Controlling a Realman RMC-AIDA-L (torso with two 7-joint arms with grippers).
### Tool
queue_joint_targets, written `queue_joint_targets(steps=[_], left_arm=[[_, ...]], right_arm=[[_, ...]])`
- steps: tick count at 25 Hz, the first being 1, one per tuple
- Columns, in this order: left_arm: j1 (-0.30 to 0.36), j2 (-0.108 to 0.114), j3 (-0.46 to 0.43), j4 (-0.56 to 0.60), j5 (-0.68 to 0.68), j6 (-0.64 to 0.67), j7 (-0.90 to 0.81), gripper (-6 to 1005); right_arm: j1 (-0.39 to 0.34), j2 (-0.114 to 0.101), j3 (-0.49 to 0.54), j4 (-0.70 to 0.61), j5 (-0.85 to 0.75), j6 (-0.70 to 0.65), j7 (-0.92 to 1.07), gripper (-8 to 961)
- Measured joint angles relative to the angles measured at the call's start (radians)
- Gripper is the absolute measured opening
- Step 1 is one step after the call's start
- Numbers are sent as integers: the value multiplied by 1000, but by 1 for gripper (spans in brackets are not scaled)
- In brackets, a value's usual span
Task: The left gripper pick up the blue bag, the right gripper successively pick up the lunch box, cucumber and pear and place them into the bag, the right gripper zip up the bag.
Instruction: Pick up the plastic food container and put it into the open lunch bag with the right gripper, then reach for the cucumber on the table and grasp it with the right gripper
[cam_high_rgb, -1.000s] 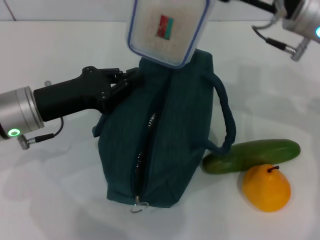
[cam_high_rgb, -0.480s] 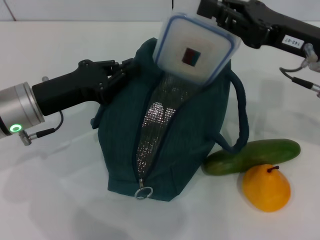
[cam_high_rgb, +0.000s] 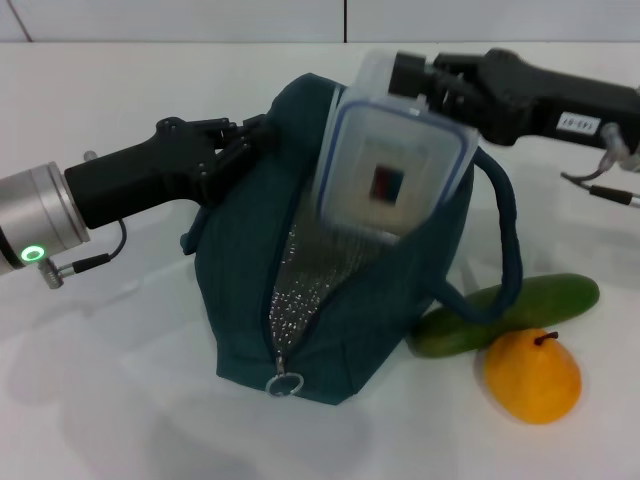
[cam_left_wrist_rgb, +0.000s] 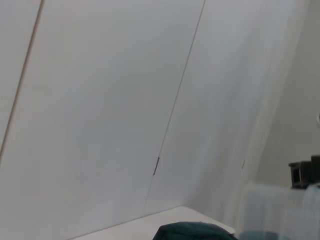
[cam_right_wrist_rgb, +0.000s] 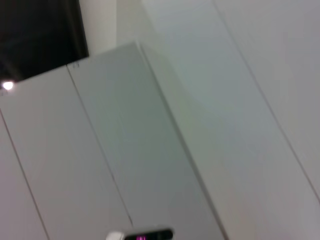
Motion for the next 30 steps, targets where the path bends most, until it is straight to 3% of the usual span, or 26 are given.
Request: queue_joint_targets(steps=[11,21,24,27,30], left_arm=[[-1,0,0,0,-21,-20,2,78],[-4,0,0,0,-24,-60,11,77],[-4,0,1,-7,-24,-65,22,77],[-5,0,0,-16,-25,-75,26,78],[-2,0,-1,-22,-33,-92,31,78]], right_arm=[[41,30,-2,-4,-163,88,19,105],[78,24,35,-16,-170,93,31,107],[63,21,75,-37,-172,87,31,182],[25,1,109,-99,-188,73,28,257],[-14,-54,113,-176,-220,40,59,352]])
